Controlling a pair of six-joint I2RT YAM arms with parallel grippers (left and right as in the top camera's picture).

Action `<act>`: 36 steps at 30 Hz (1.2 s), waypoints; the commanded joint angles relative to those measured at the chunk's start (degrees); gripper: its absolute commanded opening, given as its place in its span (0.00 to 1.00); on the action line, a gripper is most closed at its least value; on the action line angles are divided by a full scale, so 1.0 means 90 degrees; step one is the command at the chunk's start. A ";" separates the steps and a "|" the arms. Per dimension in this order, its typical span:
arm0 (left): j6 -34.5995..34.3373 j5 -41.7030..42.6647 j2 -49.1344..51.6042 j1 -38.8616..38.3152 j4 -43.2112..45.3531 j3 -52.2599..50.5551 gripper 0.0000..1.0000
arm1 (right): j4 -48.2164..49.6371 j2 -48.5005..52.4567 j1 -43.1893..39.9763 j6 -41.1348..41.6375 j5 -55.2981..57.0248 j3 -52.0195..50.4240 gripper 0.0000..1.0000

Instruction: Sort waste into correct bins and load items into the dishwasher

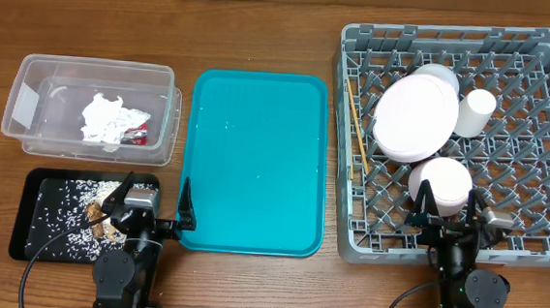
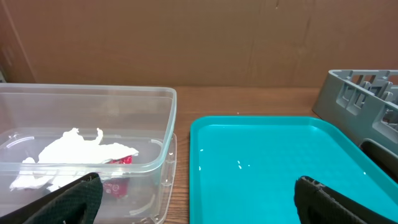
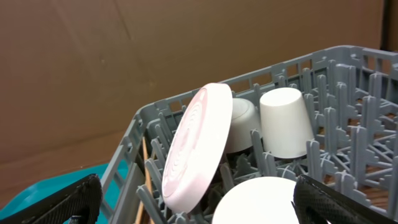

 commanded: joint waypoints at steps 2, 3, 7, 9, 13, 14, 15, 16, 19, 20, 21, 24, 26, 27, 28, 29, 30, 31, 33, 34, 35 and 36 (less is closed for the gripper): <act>0.0148 -0.0090 -0.0073 0.0034 -0.0005 -0.0034 1.00 | 0.0051 -0.0075 -0.0036 -0.0418 0.0350 -0.0066 1.00; 0.0148 -0.0087 -0.0073 0.0034 -0.0005 -0.0032 1.00 | 0.0046 -0.0075 -0.0036 -0.0418 0.0267 -0.0066 1.00; 0.0148 -0.0090 -0.0073 0.0034 -0.0005 -0.0034 1.00 | 0.0039 -0.0075 -0.0036 -0.0544 0.0158 -0.0066 1.00; 0.0148 -0.0087 -0.0073 0.0034 -0.0005 -0.0034 1.00 | 0.0019 -0.0075 -0.0039 -0.0855 0.0015 -0.0066 1.00; 0.0148 -0.0090 -0.0073 0.0034 -0.0005 -0.0034 1.00 | -0.0005 -0.0075 -0.0039 -0.1593 -0.0318 -0.0066 1.00; 0.0148 -0.0090 -0.0073 0.0034 -0.0005 -0.0034 1.00 | -0.0002 -0.0075 -0.0044 -0.1659 -0.0338 -0.0066 1.00; 0.0148 -0.0090 -0.0073 0.0034 -0.0005 -0.0034 1.00 | -0.0002 -0.0075 -0.0044 -0.1654 -0.0333 -0.0066 1.00; 0.0148 -0.0090 -0.0073 0.0034 -0.0005 -0.0034 1.00 | -0.0002 -0.0075 -0.0044 -0.1654 -0.0333 -0.0066 1.00; 0.0148 -0.0087 -0.0073 0.0034 -0.0005 -0.0034 1.00 | -0.0002 -0.0075 -0.0044 -0.1654 -0.0333 -0.0066 1.00; 0.0148 -0.0087 -0.0073 0.0034 -0.0005 -0.0034 1.00 | -0.0002 -0.0075 -0.0044 -0.1654 -0.0333 -0.0066 1.00; 0.0148 -0.0090 -0.0073 0.0034 -0.0005 -0.0034 1.00 | -0.0002 -0.0075 -0.0044 -0.1654 -0.0333 -0.0066 1.00; 0.0148 -0.0090 -0.0073 0.0034 -0.0005 -0.0034 1.00 | -0.0002 -0.0075 -0.0044 -0.1654 -0.0333 -0.0066 1.00; 0.0148 -0.0090 -0.0073 0.0034 -0.0005 -0.0034 1.00 | -0.0002 -0.0075 -0.0044 -0.1654 -0.0333 -0.0066 1.00; 0.0148 -0.0090 -0.0073 0.0034 -0.0005 -0.0032 1.00 | -0.0002 -0.0075 -0.0044 -0.1654 -0.0333 -0.0066 1.00; 0.0148 -0.0087 -0.0073 0.0034 -0.0005 -0.0034 1.00 | -0.0002 -0.0075 -0.0044 -0.1654 -0.0333 -0.0066 1.00; 0.0148 -0.0087 -0.0073 0.0034 -0.0005 -0.0034 1.00 | -0.0002 -0.0075 -0.0044 -0.1654 -0.0333 -0.0066 1.00; 0.0148 -0.0087 -0.0073 0.0034 -0.0005 -0.0032 1.00 | -0.0002 -0.0075 -0.0044 -0.1654 -0.0333 -0.0066 1.00; 0.0148 -0.0087 -0.0073 0.0034 -0.0005 -0.0034 1.00 | -0.0002 -0.0075 -0.0044 -0.1654 -0.0333 -0.0066 1.00; 0.0148 -0.0090 -0.0073 0.0034 -0.0005 -0.0034 1.00 | -0.0002 -0.0075 -0.0044 -0.1654 -0.0333 -0.0066 1.00; 0.0148 -0.0090 -0.0073 0.0034 -0.0005 -0.0034 1.00 | -0.0002 -0.0075 -0.0044 -0.1654 -0.0333 -0.0066 1.00; 0.0148 -0.0090 -0.0073 0.0034 -0.0005 -0.0034 1.00 | -0.0002 -0.0075 -0.0044 -0.1654 -0.0333 -0.0066 1.00; 0.0148 -0.0087 -0.0073 0.0034 -0.0005 -0.0032 1.00 | -0.0002 -0.0075 -0.0044 -0.1654 -0.0333 -0.0066 1.00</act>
